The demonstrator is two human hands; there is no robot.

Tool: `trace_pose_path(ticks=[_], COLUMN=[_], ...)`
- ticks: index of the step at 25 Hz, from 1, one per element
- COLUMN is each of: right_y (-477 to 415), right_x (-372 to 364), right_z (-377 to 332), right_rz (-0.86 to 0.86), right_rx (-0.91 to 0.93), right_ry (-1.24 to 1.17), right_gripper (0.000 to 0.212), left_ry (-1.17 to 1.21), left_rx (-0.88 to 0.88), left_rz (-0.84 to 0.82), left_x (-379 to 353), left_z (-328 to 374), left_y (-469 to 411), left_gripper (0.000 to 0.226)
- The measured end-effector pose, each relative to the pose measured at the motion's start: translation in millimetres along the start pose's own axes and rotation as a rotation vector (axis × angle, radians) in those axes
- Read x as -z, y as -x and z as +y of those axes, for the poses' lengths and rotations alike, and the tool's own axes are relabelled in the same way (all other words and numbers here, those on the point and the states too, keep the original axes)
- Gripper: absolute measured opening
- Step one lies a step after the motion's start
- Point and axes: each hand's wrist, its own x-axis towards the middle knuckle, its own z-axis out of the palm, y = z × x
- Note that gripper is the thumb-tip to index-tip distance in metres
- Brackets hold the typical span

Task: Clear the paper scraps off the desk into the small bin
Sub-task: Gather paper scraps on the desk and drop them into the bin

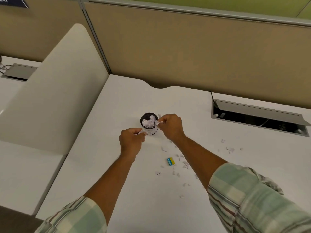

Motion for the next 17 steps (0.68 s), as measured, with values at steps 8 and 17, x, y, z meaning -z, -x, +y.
trace_pose_path(ticks=[8,17], right_y=[-51.6,-63.1], right_x=[-61.3,-69.3], right_z=[-28.5,-37.7], right_rz=[-0.269,-0.457], right_rx=[0.067,0.076], right_ry=[0.585,0.759], right_gripper=[0.019,0.005], left_ry=[0.056,0.011], left_rx=[0.03,0.01], left_rz=[0.012,-0.005], left_x=[15.2,12.2], left_z=[-7.2,-15.8], left_y=[-35.9,-52.7], left_gripper=[0.004,0.01])
